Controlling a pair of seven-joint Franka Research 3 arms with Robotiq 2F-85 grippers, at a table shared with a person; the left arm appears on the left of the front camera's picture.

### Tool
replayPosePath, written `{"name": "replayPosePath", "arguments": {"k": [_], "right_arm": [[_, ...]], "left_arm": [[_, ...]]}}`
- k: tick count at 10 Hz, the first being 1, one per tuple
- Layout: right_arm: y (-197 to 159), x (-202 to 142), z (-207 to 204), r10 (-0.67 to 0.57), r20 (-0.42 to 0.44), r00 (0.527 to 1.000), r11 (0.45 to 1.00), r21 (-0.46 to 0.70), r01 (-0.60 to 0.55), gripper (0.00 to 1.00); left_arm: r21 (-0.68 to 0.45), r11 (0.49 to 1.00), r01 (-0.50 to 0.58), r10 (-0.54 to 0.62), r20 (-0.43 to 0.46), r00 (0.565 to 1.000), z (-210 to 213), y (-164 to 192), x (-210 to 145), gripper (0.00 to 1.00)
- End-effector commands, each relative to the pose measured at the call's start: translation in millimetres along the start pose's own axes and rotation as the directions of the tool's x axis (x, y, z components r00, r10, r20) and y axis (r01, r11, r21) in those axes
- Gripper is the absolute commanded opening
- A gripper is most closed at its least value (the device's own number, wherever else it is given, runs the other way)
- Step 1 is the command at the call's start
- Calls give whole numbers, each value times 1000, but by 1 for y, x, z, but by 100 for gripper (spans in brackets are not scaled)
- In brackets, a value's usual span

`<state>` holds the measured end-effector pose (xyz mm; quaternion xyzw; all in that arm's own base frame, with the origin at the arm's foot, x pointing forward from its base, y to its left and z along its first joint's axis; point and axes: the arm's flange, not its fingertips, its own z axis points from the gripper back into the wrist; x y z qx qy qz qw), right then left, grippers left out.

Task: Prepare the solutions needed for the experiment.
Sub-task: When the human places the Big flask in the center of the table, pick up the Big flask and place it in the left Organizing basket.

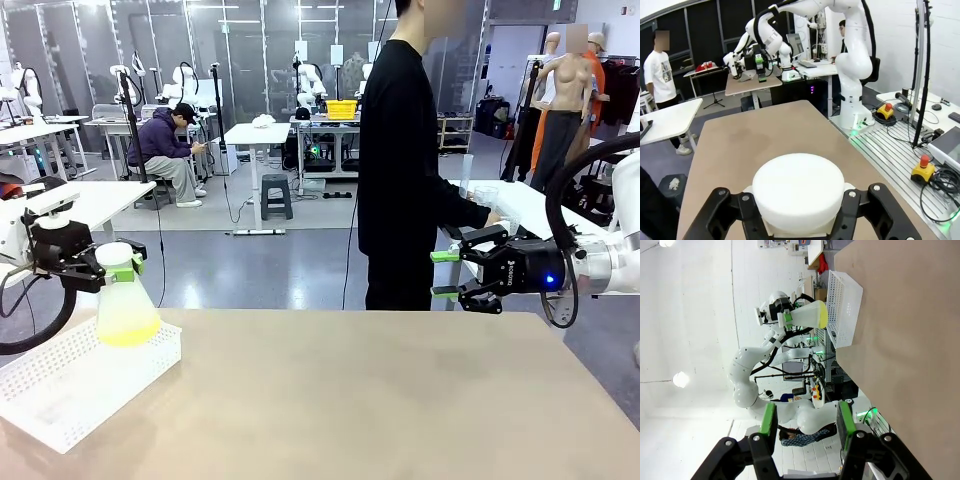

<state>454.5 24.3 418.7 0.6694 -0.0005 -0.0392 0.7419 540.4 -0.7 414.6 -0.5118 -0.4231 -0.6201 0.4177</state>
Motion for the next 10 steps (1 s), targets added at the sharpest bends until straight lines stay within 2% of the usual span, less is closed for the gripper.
{"name": "replayPosePath", "arguments": {"k": [1,4,6,7,10], "right_arm": [[1,-1,0,4,-7,1000,1000,-3,-4,61],[1,-1,0,4,-7,1000,1000,-3,-4,61],[1,-1,0,4,-7,1000,1000,-3,-4,61],[1,-1,0,4,-7,1000,1000,-3,-4,61],[1,-1,0,4,-7,1000,1000,-3,-4,61]], "left_arm": [[48,999,-5,4,19,1000,38,8,8,23],[105,994,18,-17,-12,1000,92,-3,7,23],[83,996,-19,15,54,998,123,-7,-7,23],[56,998,-22,17,89,996,127,-8,-15,23],[47,998,-33,29,81,996,134,-25,-41,23]]}}
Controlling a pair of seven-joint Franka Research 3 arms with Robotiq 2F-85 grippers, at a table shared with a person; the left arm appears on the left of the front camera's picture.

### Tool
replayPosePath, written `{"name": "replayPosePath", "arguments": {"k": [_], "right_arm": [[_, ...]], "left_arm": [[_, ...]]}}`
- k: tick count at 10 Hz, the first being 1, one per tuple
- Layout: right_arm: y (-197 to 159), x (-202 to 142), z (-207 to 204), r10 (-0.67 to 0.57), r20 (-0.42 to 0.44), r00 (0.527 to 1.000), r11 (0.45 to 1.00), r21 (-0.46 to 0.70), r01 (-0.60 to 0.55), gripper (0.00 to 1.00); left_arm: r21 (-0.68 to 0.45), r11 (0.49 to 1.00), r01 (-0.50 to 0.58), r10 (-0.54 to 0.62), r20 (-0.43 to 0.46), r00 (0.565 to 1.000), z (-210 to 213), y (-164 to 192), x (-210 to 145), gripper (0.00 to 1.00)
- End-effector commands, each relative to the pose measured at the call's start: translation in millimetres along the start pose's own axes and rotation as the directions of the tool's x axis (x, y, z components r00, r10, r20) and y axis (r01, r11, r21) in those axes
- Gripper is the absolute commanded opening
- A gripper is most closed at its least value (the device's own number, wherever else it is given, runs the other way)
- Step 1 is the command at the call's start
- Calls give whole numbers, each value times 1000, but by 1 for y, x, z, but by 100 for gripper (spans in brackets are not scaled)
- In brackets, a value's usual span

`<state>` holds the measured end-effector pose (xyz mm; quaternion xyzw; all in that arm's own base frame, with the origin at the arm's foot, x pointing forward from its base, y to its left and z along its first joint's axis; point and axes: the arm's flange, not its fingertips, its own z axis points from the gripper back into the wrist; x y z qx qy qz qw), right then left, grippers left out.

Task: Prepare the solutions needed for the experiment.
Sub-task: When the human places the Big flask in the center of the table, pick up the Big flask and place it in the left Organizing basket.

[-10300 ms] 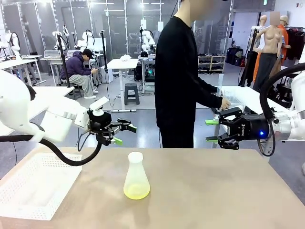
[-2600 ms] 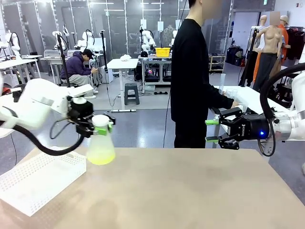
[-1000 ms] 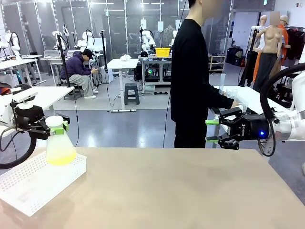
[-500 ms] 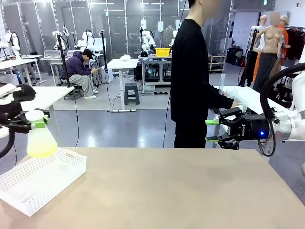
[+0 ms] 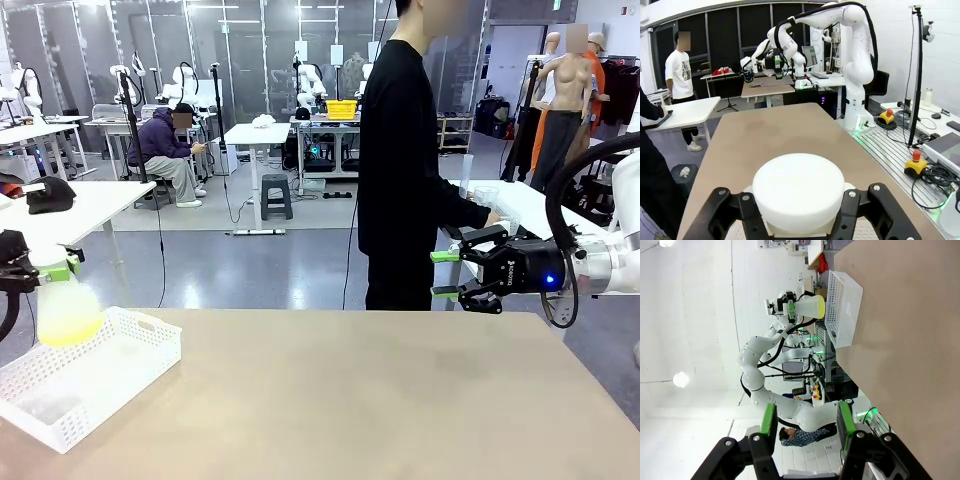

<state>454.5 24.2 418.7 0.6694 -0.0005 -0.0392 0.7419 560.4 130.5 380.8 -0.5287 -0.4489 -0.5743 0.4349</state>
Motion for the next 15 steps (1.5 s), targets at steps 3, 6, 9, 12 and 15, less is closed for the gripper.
{"name": "replayPosePath", "arguments": {"k": [3,6,9,12,15], "right_arm": [[1,-1,0,4,-7,1000,1000,-3,-4,61],[1,-1,0,4,-7,1000,1000,-3,-4,61],[1,-1,0,4,-7,1000,1000,-3,-4,61],[1,-1,0,4,-7,1000,1000,-3,-4,61],[1,-1,0,4,-7,1000,1000,-3,-4,61]], "left_arm": [[-62,998,21,-20,28,999,14,-14,-19,23],[-144,989,44,-39,40,998,9,-15,-42,23],[-150,988,36,-32,29,999,3,-13,-60,23],[-182,983,39,-38,7,999,-2,-13,-74,23],[-175,984,41,-41,7,999,5,-10,-86,23]]}}
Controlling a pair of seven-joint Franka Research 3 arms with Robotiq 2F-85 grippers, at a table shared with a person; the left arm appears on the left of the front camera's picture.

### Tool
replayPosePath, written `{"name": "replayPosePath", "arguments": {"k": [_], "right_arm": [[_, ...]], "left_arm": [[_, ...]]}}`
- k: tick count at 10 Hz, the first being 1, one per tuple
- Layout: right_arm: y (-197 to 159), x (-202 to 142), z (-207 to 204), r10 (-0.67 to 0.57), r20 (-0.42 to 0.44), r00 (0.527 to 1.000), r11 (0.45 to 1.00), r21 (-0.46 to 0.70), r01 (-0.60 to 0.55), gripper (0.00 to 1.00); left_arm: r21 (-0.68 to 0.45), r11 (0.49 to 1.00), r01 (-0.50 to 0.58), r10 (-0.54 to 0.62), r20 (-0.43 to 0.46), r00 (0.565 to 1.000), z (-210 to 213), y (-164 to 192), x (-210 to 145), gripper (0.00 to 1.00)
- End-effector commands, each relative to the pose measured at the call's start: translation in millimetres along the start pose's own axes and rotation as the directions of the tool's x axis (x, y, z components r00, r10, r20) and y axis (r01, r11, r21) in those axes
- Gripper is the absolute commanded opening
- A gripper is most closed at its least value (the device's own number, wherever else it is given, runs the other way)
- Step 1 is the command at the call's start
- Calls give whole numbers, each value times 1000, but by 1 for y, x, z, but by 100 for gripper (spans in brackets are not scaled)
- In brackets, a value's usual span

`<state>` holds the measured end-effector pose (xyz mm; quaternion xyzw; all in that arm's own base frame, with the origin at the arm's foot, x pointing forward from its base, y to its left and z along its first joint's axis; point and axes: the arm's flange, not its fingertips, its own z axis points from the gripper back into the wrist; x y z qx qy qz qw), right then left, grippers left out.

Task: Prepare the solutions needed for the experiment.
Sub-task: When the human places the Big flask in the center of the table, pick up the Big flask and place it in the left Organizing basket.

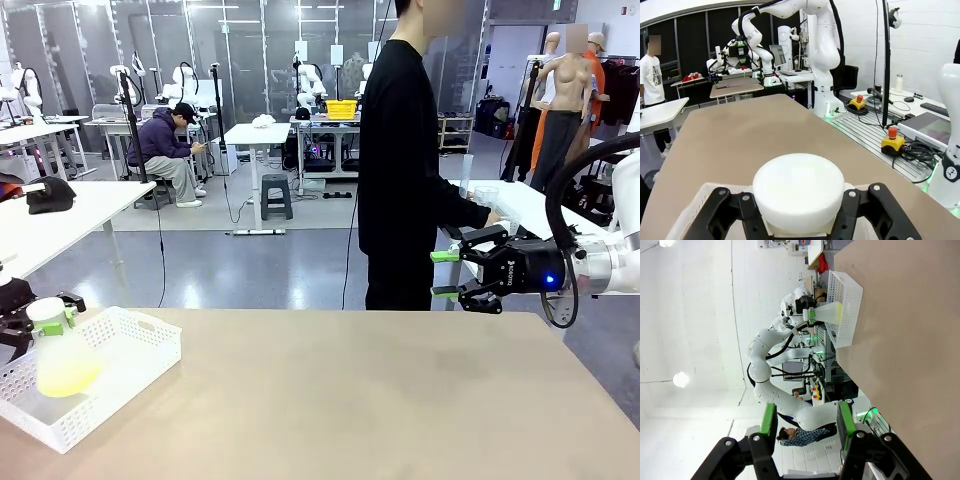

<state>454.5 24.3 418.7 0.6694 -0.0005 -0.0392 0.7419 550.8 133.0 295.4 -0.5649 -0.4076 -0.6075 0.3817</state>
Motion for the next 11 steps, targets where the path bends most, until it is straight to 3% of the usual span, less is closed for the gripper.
{"name": "replayPosePath", "arguments": {"k": [1,5,6,7,8,9,10,11], "right_arm": [[1,-1,0,4,-7,1000,1000,-3,-4,61],[1,-1,0,4,-7,1000,1000,-3,-4,61],[1,-1,0,4,-7,1000,1000,-3,-4,61],[1,-1,0,4,-7,1000,1000,-3,-4,61],[1,-1,0,4,-7,1000,1000,-3,-4,61],[1,-1,0,4,-7,1000,1000,-3,-4,61],[1,-1,0,4,-7,1000,1000,-3,-4,61],[1,-1,0,4,-7,1000,1000,-3,-4,61]], "left_arm": [[-5,1000,24,-24,-11,1000,9,3,-5,23],[1,1000,-20,20,-39,999,11,5,-19,23],[1,1000,-24,24,-27,999,12,5,-20,43],[-9,1000,-25,25,-18,1000,12,4,-21,43],[-4,1000,-26,26,-14,1000,14,3,-20,63],[11,999,-30,30,-23,999,17,1,-18,47],[22,999,-39,39,-32,999,19,0,-15,83],[32,999,-36,37,-31,999,22,-1,-13,67]]}}
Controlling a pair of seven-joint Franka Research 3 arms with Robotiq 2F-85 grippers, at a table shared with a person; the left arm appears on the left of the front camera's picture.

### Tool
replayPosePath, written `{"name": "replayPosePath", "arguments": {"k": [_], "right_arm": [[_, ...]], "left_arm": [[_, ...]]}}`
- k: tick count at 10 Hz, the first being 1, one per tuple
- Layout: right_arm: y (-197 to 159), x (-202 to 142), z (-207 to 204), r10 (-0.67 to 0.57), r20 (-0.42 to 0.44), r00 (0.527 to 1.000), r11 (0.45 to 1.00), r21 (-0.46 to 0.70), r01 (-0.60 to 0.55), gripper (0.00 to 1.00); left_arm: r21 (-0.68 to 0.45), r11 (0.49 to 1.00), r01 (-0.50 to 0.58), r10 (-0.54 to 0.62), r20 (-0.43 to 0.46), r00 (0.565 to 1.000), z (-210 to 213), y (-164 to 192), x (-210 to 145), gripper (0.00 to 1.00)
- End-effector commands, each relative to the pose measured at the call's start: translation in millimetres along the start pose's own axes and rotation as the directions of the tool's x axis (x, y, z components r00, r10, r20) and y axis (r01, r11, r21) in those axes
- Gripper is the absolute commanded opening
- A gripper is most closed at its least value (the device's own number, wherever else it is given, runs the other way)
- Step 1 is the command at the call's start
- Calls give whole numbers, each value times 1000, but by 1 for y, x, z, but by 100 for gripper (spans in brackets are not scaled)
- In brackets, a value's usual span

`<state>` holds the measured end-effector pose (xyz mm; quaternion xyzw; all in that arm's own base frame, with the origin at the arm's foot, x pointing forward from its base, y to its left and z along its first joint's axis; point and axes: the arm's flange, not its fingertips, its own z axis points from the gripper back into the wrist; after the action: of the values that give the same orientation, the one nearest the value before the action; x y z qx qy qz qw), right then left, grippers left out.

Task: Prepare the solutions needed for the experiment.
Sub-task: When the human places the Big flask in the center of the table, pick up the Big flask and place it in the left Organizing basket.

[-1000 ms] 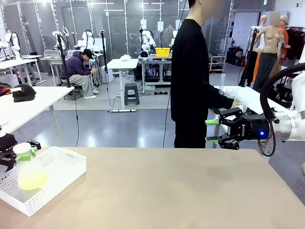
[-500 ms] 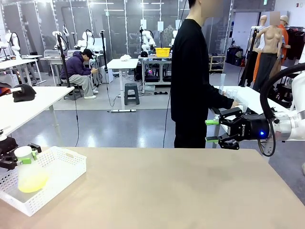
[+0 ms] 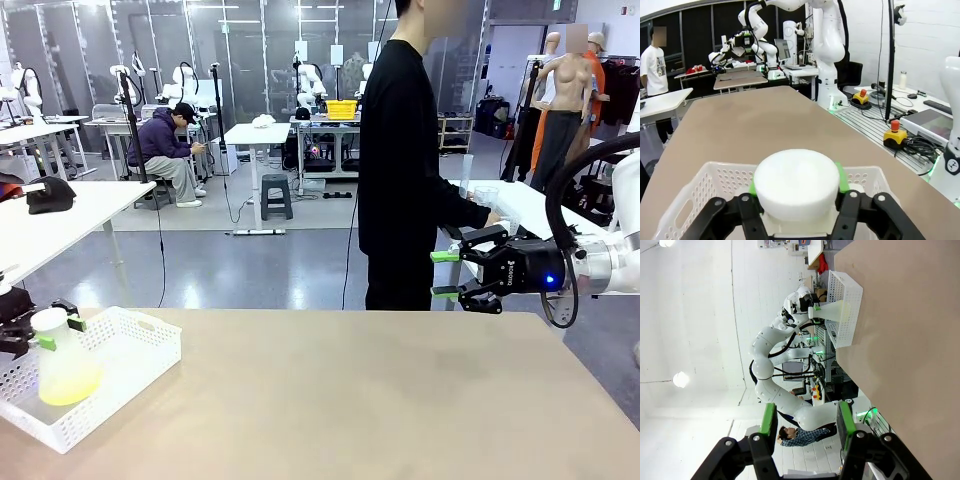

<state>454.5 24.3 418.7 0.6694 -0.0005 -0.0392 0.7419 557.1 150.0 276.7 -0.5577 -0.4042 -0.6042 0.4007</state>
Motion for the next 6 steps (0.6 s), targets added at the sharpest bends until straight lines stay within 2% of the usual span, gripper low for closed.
{"name": "replayPosePath", "arguments": {"k": [1,2,3,6], "right_arm": [[1,-1,0,4,-7,1000,1000,-3,-4,61],[1,-1,0,4,-7,1000,1000,-3,-4,61],[1,-1,0,4,-7,1000,1000,-3,-4,61],[1,-1,0,4,-7,1000,1000,-3,-4,61]], "left_arm": [[12,1000,-13,13,-9,1000,8,-1,7,100],[19,1000,-17,17,-8,1000,11,-1,7,87],[21,999,-24,24,-10,1000,13,-1,8,100],[95,994,-51,49,23,999,19,4,12,100]]}}
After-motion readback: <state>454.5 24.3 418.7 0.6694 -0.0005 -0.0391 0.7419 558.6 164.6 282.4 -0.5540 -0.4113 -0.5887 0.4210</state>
